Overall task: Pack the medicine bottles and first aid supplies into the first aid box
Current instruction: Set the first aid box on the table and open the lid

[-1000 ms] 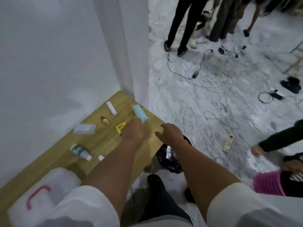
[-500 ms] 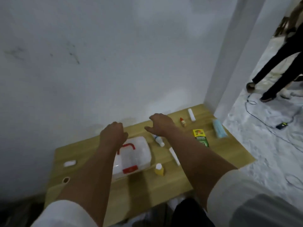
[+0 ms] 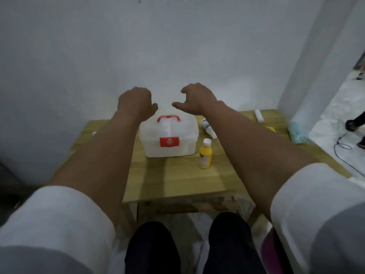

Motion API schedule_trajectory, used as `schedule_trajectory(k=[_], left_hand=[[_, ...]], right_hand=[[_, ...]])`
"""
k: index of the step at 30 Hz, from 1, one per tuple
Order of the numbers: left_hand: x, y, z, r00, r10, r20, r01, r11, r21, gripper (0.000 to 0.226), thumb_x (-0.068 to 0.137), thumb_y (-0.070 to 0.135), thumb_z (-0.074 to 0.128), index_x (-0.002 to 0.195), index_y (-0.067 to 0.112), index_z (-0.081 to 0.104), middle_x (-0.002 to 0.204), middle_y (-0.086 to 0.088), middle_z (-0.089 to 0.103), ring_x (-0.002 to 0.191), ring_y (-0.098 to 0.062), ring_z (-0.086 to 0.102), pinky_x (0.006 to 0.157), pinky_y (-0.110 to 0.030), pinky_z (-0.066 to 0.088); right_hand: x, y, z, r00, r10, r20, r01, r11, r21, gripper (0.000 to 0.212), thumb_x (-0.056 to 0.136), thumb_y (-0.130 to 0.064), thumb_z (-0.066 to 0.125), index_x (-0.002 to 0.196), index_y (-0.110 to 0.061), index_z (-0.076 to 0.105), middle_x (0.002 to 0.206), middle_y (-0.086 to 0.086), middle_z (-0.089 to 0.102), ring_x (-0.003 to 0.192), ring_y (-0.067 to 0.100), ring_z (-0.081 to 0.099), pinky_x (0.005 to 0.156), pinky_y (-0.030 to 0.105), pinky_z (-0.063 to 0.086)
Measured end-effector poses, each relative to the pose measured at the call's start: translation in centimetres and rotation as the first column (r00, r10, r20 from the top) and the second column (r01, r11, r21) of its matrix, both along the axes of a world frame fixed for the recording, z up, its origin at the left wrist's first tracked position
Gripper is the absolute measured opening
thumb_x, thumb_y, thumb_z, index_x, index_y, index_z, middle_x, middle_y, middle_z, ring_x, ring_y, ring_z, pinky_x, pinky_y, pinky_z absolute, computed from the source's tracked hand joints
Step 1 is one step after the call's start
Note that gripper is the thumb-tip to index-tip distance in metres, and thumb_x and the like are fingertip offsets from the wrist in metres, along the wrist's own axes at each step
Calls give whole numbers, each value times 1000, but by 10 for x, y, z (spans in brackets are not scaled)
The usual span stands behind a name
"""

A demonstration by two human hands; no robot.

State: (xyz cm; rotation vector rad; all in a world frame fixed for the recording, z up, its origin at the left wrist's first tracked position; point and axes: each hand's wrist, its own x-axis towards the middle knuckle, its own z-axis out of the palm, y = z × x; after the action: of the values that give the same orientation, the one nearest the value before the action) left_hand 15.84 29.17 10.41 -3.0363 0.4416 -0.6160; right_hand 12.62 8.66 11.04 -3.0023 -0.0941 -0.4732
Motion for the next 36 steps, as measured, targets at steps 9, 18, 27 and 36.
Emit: schedule_trajectory(k=[9,18,27,36], left_hand=[[-86,20,-8,1000,-11,-24,8,990,-138,53,95,52,59,128,12,66,125,-10,68,114,-31,63,86,-41,51],[-68,32,-64,975,-114,-192,47,945,-324,80,89,64,61,150,14,47,152,-7,50,137,-27,49,102,-43,45],[-41,41,-117,950,-233,-207,106,866,-488,117,73,72,75,163,21,20,170,3,20,154,-18,24,114,-43,36],[-32,42,-133,969,-218,-118,129,850,-511,113,73,65,81,162,25,25,168,4,26,151,-18,32,108,-44,43]], right_hand=[[-89,9,-5,999,28,-30,-28,1000,10,75,92,-64,63,146,-12,57,149,6,58,138,28,51,111,42,45],[-64,21,-50,987,111,-115,-115,993,-30,81,88,-62,69,154,-20,48,154,3,53,139,25,50,109,41,45],[-35,23,-96,978,165,-131,-181,976,-121,103,78,-56,82,161,-32,26,170,4,25,156,26,22,127,56,18],[-35,36,-91,988,125,-94,-146,956,-255,94,81,-48,83,157,-25,32,163,11,38,146,32,41,117,52,37]])
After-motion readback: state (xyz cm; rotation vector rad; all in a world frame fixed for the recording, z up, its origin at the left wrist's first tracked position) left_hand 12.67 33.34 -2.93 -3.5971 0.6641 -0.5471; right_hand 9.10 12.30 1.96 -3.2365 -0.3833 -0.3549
